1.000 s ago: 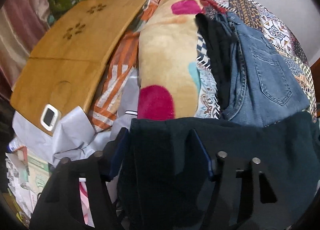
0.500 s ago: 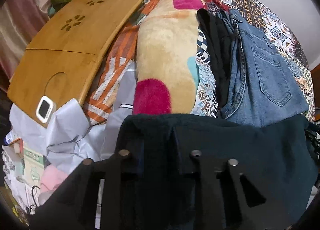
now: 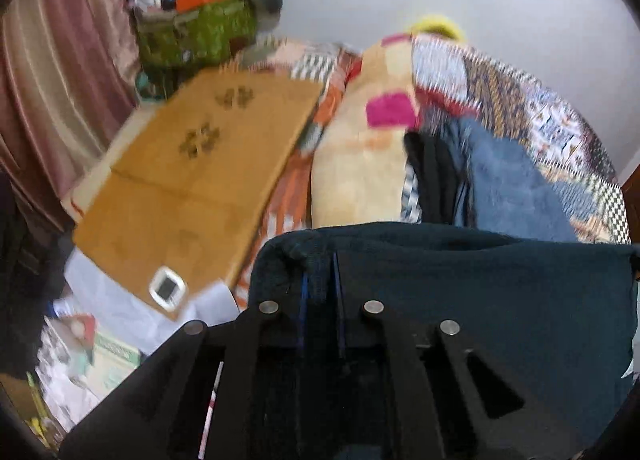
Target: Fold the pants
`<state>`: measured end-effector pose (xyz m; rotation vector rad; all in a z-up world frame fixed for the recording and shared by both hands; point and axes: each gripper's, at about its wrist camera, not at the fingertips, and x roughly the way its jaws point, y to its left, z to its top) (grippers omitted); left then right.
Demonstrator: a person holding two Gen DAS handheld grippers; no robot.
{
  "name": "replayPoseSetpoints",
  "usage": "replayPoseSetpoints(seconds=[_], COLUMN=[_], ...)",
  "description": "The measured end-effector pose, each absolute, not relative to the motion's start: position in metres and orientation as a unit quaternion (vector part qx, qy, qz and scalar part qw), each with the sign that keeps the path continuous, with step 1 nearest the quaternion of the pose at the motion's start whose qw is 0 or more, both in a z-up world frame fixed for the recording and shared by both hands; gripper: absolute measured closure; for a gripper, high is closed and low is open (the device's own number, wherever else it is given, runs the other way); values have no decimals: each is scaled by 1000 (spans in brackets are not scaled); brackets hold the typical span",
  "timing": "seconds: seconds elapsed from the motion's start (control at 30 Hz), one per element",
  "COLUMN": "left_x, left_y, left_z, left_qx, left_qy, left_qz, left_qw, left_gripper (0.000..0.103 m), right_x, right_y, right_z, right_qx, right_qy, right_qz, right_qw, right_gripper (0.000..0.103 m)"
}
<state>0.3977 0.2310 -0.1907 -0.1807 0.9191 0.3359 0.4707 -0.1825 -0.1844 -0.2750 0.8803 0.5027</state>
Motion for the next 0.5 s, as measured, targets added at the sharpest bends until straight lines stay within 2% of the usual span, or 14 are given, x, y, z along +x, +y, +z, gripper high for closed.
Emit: replayPoseSetpoints(seconds=[0.23, 0.5], left_x=[382, 321], left_y=[227, 210], left_z=[-141, -132], left_qx=[-77, -68], left_qy=[400, 395], left_qz=[137, 95], left_qw=[903, 911], left_gripper=[93, 95], right_x=[456, 401], right_y=[-188, -208], right_z=[-125, -121], right_qx=[-105, -92], right_qy=[361, 362], right_qz=[224, 228], right_qw=[899, 899], right_gripper=[92, 92])
